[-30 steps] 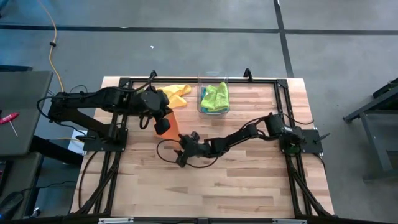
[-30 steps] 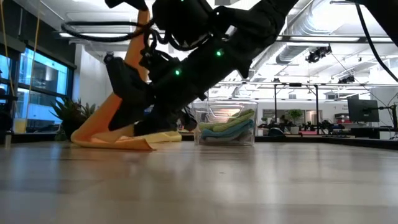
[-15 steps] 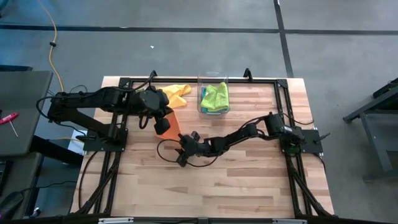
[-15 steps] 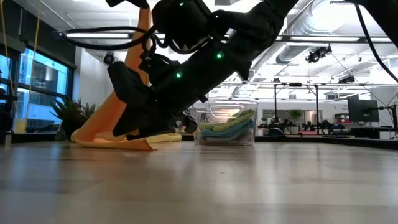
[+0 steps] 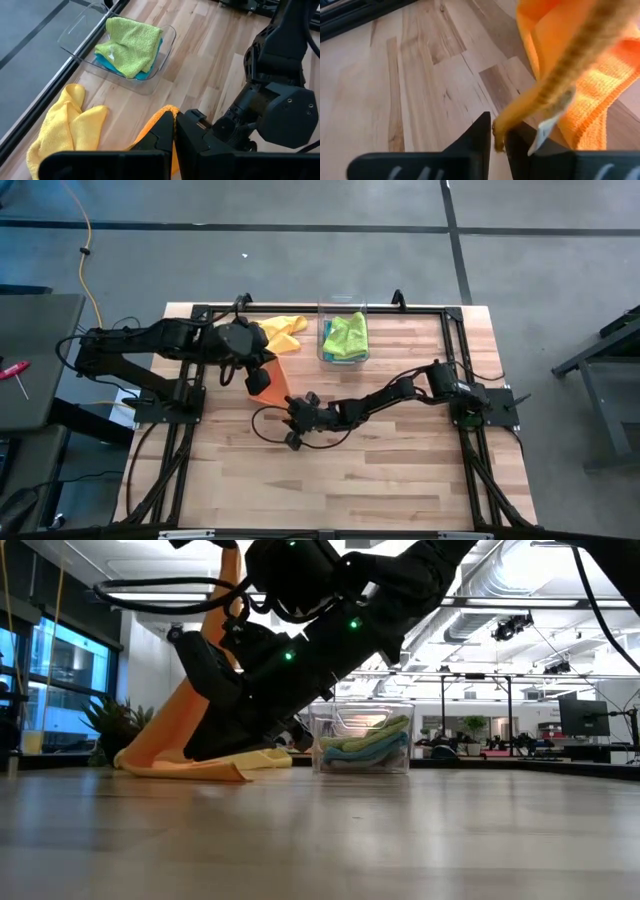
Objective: Fold microfiber towels
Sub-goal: Fold the orange microfiber cloth
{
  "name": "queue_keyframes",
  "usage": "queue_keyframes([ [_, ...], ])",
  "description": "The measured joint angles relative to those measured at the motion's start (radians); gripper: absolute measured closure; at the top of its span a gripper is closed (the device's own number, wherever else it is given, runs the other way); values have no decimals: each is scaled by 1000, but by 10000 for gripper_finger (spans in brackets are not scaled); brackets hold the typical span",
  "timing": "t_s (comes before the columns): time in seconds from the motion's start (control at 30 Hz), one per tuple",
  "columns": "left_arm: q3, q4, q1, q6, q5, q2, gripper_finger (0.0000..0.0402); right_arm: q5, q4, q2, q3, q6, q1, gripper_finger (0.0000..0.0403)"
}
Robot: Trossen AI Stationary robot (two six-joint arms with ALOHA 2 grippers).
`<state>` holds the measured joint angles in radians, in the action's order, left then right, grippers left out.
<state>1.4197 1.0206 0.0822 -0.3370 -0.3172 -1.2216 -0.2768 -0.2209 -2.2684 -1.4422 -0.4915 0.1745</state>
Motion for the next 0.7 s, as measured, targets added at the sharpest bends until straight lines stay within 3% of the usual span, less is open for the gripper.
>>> queue_keyframes([
  [0.2, 0, 1, 0, 0, 0, 0, 401, 49, 8, 2, 0, 0, -6, 368],
  [0.4, 0, 1, 0, -1, 0, -1, 401, 123, 30, 6, 0, -8, -13, 398],
  [0.7, 0, 1, 0, -4, -1, -1, 401, 137, 119, 62, 1, 47, -33, 402],
])
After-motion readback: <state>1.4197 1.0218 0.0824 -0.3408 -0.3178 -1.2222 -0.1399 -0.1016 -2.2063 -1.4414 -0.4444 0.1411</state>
